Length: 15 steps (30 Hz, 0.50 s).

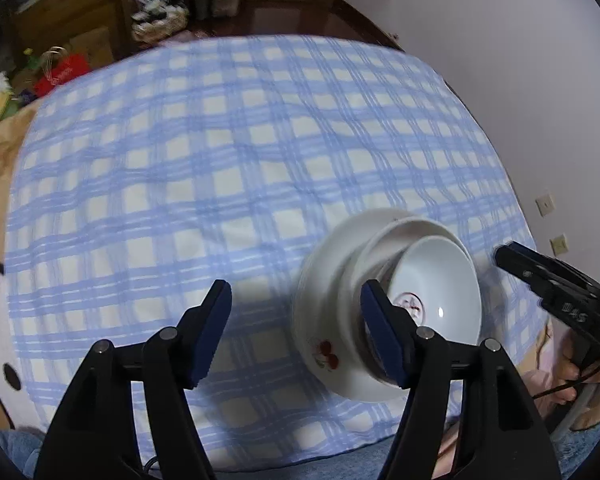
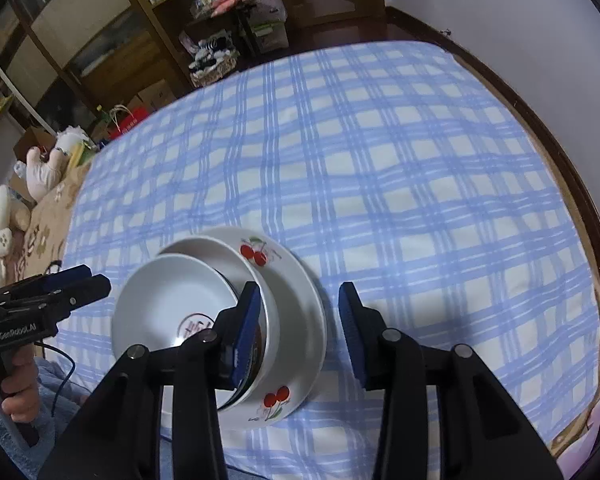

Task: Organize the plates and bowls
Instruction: 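Open both tools, releasing the bowl stacks on the plates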

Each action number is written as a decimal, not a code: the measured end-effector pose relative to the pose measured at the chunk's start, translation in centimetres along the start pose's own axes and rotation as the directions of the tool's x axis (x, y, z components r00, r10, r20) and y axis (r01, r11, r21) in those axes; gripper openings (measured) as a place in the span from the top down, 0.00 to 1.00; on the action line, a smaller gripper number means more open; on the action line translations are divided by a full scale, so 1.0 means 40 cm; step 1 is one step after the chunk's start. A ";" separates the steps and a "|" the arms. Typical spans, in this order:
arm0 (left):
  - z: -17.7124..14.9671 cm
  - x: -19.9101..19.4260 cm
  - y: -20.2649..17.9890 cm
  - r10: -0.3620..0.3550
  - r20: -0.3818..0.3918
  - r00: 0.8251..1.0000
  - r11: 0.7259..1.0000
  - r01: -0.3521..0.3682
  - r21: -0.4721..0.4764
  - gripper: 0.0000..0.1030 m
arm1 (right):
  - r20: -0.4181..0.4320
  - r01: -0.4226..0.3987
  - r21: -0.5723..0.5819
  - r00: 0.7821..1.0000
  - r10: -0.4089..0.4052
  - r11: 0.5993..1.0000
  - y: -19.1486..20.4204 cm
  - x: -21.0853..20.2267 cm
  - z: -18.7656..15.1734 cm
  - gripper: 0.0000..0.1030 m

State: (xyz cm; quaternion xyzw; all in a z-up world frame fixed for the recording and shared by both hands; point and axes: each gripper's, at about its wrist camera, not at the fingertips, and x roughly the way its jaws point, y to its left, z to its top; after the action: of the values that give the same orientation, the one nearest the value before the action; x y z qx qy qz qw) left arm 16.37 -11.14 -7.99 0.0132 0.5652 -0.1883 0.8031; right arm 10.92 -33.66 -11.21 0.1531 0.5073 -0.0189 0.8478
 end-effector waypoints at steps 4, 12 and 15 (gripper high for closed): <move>-0.013 -0.056 0.023 0.069 0.076 0.995 0.998 -0.069 -0.007 0.23 | 0.083 0.026 -0.015 0.996 -0.025 1.000 0.004 -0.065 0.000 0.32; -0.079 -0.199 0.049 0.102 0.219 0.970 0.994 -0.090 -0.064 0.09 | 0.193 0.050 -0.075 0.981 -0.035 0.996 0.045 -0.203 -0.044 0.02; -0.118 -0.241 0.034 0.113 0.302 0.947 0.993 -0.096 -0.072 0.09 | 0.256 0.066 -0.081 0.966 -0.043 0.995 0.054 -0.262 -0.070 0.00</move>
State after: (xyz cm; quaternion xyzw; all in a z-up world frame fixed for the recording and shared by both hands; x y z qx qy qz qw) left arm 9.76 -6.02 -1.16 -0.0089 0.4379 -0.1292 0.8896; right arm 3.87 -32.11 -2.84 0.0977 0.3988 -0.0389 0.9110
